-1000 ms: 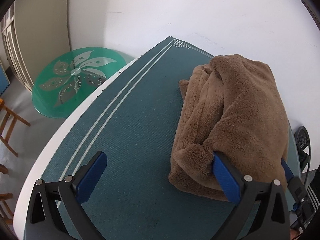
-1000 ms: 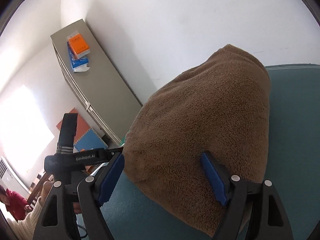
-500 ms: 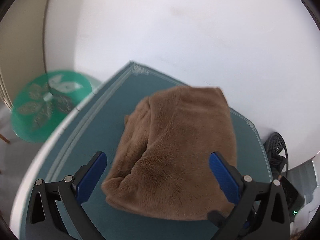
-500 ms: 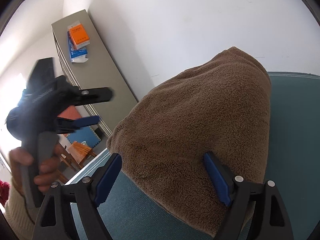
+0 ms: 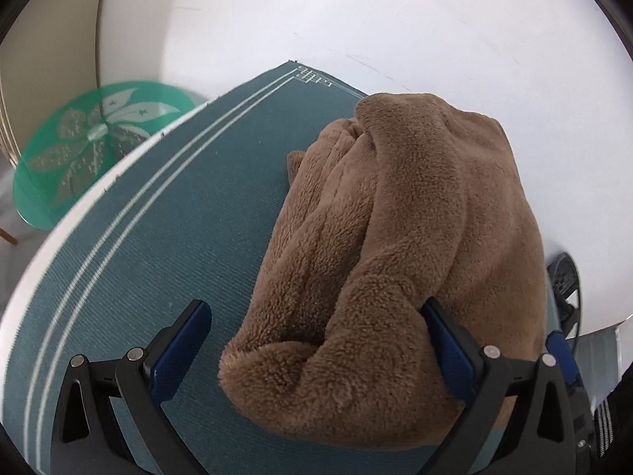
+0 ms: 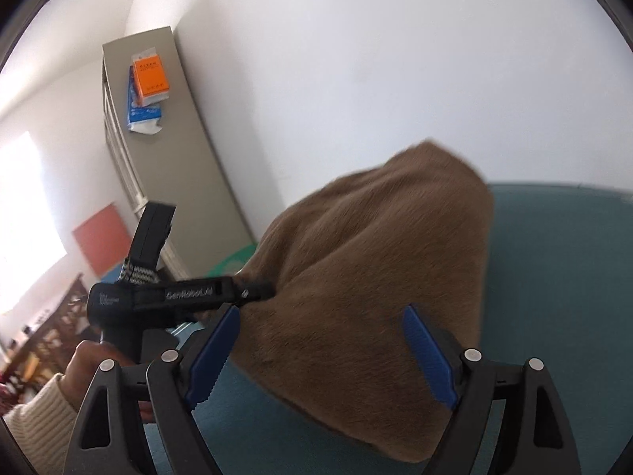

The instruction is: Fold clothes

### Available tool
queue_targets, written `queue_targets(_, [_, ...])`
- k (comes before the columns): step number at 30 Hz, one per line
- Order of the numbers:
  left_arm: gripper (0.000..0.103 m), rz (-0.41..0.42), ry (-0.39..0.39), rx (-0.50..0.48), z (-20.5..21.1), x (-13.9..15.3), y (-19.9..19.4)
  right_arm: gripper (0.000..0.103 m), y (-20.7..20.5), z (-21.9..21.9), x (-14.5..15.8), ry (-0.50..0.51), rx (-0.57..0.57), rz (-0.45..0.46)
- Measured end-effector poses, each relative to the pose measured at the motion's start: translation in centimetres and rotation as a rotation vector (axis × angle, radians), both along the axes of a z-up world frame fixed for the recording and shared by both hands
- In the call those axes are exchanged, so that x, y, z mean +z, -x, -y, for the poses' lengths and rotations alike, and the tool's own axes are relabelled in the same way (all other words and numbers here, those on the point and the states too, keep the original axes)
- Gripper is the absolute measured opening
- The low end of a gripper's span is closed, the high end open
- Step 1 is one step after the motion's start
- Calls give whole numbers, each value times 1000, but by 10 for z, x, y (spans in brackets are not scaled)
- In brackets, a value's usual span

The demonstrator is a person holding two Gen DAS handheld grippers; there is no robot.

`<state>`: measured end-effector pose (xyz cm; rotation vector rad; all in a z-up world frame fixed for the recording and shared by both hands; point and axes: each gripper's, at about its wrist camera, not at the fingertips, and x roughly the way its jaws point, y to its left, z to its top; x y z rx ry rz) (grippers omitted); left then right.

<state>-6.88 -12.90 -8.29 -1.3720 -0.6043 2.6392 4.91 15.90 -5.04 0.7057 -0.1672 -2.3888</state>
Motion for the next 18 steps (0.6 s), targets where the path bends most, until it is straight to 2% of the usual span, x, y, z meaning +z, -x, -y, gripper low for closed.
queue_targets(4, [103, -14, 10, -6, 1, -5, -1, 89, 17, 7, -11, -34, 25, 98])
queue_targets(6, [103, -12, 9, -6, -1, -5, 0, 95, 17, 8, -11, -33, 41, 100])
queue_targets(9, [103, -3, -35, 0, 5, -7, 3, 102, 15, 19, -11, -99, 54, 89])
queue_targets(13, [103, 5, -59, 0, 7, -2, 4, 102, 13, 29, -12, -155, 48, 76])
queue_targets(18, [103, -1, -26, -1, 10, 28, 6, 102, 13, 27, -11, -129, 49, 85])
